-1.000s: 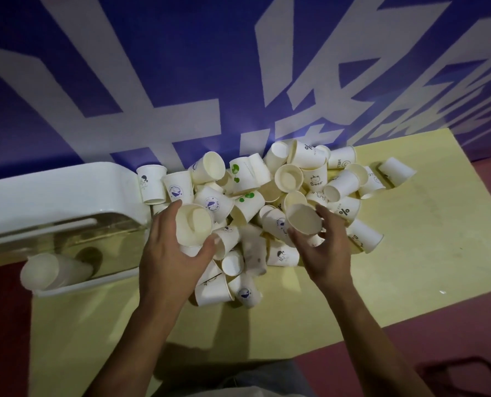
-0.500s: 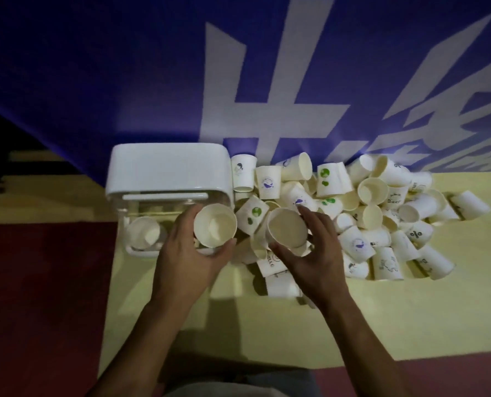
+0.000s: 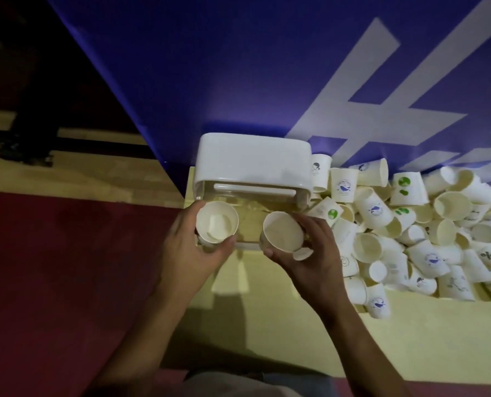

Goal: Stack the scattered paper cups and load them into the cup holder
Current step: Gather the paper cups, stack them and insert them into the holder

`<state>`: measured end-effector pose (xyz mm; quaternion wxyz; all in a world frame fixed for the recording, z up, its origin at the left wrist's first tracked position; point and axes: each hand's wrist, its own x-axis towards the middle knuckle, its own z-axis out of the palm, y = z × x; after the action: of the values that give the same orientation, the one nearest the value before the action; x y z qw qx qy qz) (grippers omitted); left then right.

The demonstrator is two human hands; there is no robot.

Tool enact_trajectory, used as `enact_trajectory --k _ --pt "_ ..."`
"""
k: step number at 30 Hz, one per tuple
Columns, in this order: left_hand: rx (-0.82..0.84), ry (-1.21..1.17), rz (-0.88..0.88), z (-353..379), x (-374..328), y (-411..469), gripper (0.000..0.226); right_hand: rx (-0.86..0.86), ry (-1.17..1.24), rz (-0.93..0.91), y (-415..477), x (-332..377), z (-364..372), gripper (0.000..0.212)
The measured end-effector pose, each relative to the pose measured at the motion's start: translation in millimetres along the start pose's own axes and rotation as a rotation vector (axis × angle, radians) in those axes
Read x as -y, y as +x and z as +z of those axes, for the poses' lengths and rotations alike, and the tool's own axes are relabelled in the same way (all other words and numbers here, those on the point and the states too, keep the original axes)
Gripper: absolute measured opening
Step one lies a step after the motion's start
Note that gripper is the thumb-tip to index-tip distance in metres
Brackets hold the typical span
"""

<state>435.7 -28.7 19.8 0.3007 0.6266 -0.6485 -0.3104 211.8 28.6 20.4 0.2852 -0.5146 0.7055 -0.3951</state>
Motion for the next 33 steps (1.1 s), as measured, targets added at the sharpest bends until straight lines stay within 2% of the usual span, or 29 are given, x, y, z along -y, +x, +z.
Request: enact_trajectory --k 14,18,21,29,33 --pt "0.117 0.059 -0.005 19 36 29 0.078 -0.011 -0.048 0.046 9 8 19 0.072" --pt "0.142 0.212 0.053 29 42 36 0.068 -0.020 -0.047 0.054 10 7 20 0.070" --pt "0.201 0.283 0.028 37 49 39 0.064 -0.019 -0.055 0.060 12 5 21 0.068" --pt "0.252 0.272 -0.073 42 47 41 0.071 0.015 -0.007 -0.034 17 10 39 0.068" --pt "0.360 0.229 -0.124 38 54 43 0.095 0.067 -0.002 -0.118 21 22 58 0.069"
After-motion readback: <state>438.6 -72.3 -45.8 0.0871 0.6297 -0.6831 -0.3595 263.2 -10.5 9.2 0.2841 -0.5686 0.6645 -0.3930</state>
